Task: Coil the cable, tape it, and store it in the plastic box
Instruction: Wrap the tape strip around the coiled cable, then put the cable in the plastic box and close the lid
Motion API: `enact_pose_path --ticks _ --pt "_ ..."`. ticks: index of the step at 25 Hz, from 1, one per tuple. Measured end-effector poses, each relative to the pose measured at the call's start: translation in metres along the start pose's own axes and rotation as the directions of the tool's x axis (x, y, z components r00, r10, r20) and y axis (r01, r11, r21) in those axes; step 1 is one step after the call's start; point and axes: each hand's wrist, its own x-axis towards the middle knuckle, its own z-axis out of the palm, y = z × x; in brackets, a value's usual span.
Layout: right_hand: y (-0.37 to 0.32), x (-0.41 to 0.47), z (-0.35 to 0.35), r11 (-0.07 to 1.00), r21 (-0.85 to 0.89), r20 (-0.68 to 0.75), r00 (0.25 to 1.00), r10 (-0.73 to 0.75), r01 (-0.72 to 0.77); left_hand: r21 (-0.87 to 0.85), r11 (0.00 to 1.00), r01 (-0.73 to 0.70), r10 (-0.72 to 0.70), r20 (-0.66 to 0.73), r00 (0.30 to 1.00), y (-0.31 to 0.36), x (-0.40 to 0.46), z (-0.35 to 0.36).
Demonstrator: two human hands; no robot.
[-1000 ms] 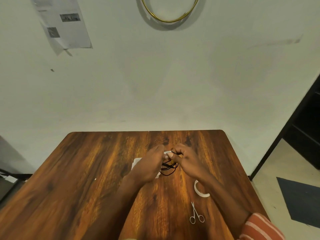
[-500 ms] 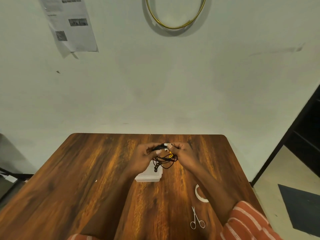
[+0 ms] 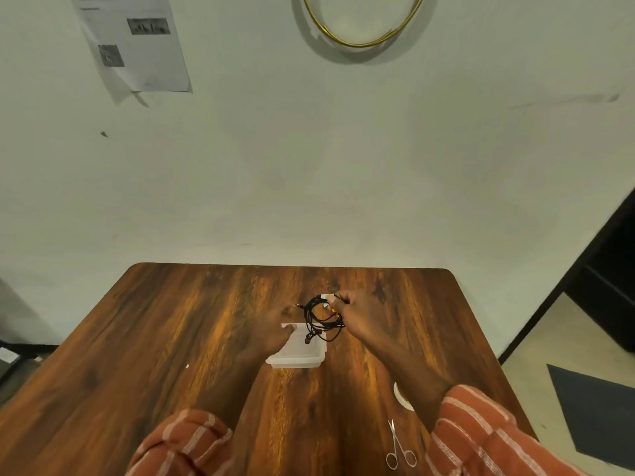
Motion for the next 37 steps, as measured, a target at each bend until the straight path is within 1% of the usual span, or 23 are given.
enact_pose_path --ticks 2,4,5,7,10,13,16,19,21,23,24,25,26,27,28,29,30,31,32,33,34,35,37 --pt "0.005 0.006 0.004 1.0 -0.011 -0.021 1.0 0.015 -0.015 0.268 0.958 -0.101 0.051 0.187 0.981 -0.024 0.015 0.013" --pt "0.009 0.01 0.006 1.0 -0.019 -0.041 0.999 0.024 -0.025 0.452 0.858 -0.243 0.087 0.338 0.937 -0.039 0.027 0.022" --pt "0.012 0.013 0.005 0.999 -0.012 -0.048 0.998 0.034 -0.035 0.521 0.804 -0.287 0.08 0.383 0.92 -0.044 0.033 0.027" --pt "0.015 0.015 0.002 0.998 -0.001 -0.066 0.996 0.066 -0.066 0.598 0.75 -0.284 0.022 0.406 0.913 -0.054 0.045 0.036" --pt "0.023 0.015 -0.009 0.998 -0.008 -0.109 0.992 0.061 -0.062 0.595 0.761 -0.26 -0.022 0.424 0.905 -0.057 0.051 0.049" --pt "0.027 0.01 -0.022 0.999 0.004 -0.138 0.989 0.051 -0.051 0.565 0.777 -0.277 0.016 0.423 0.906 -0.052 0.042 0.059" --pt "0.036 0.005 -0.029 0.997 0.05 -0.172 0.983 0.063 -0.055 0.54 0.777 -0.323 0.048 0.461 0.886 -0.047 0.017 0.068" --pt "0.043 -0.005 -0.029 0.991 0.096 -0.158 0.982 0.105 -0.09 0.488 0.783 -0.385 0.113 0.497 0.86 -0.042 -0.014 0.077" --pt "0.045 -0.016 -0.026 0.988 0.103 -0.126 0.984 0.127 -0.114 0.468 0.782 -0.413 0.127 0.528 0.84 -0.041 -0.031 0.082" --pt "0.05 -0.026 -0.02 0.979 0.143 -0.083 0.984 0.16 -0.147 0.419 0.837 -0.351 0.078 0.545 0.835 -0.041 -0.046 0.083" --pt "0.054 -0.029 -0.017 0.967 0.188 -0.046 0.982 0.182 -0.171 0.392 0.878 -0.275 0.049 0.498 0.866 -0.041 -0.053 0.083" --pt "0.056 -0.034 -0.016 0.95 0.241 0.007 0.979 0.203 -0.199 0.351 0.921 -0.167 0.015 0.398 0.917 -0.041 -0.061 0.085" --pt "0.055 -0.038 -0.015 0.935 0.282 0.054 0.977 0.207 -0.214 0.312 0.95 -0.029 -0.049 0.241 0.969 -0.043 -0.068 0.087" --pt "0.055 -0.042 -0.015 0.929 0.3 0.082 0.976 0.202 -0.218 0.26 0.961 0.092 -0.117 0.084 0.99 -0.043 -0.076 0.086" --pt "0.055 -0.046 -0.016 0.929 0.304 0.093 0.977 0.194 -0.213 0.191 0.967 0.167 -0.168 -0.011 0.986 -0.045 -0.082 0.085" --pt "0.054 -0.05 -0.017 0.928 0.312 0.096 0.978 0.184 -0.205 0.122 0.974 0.189 -0.185 -0.049 0.982 -0.047 -0.088 0.085" --pt "0.053 -0.054 -0.018 0.926 0.32 0.088 0.98 0.181 -0.2 0.064 0.986 0.151 -0.15 -0.018 0.988 -0.048 -0.092 0.083" --pt "0.053 -0.058 -0.019 0.926 0.322 0.077 0.981 0.181 -0.196 0.039 0.995 0.095 -0.098 0.087 0.991 -0.05 -0.096 0.082" --pt "0.054 -0.06 -0.02 0.93 0.313 0.067 0.981 0.18 -0.192 0.073 0.997 0.001 -0.015 0.196 0.98 -0.052 -0.096 0.081" --pt "0.056 -0.062 -0.02 0.935 0.3 0.061 0.982 0.18 -0.19 0.221 0.969 -0.11 0.046 0.275 0.96 -0.055 -0.091 0.083" --pt "0.057 -0.064 -0.02 0.939 0.29 0.064 0.982 0.176 -0.187 0.383 0.898 -0.216 0.093 0.313 0.945 -0.053 -0.087 0.084" --pt "0.059 -0.065 -0.02 0.94 0.287 0.067 0.983 0.173 -0.185 0.485 0.829 -0.279 0.108 0.351 0.93 -0.05 -0.08 0.084" --pt "0.062 -0.068 -0.021 0.945 0.271 0.048 0.983 0.175 -0.181 0.509 0.801 -0.315 0.095 0.412 0.906 -0.036 -0.07 0.082"
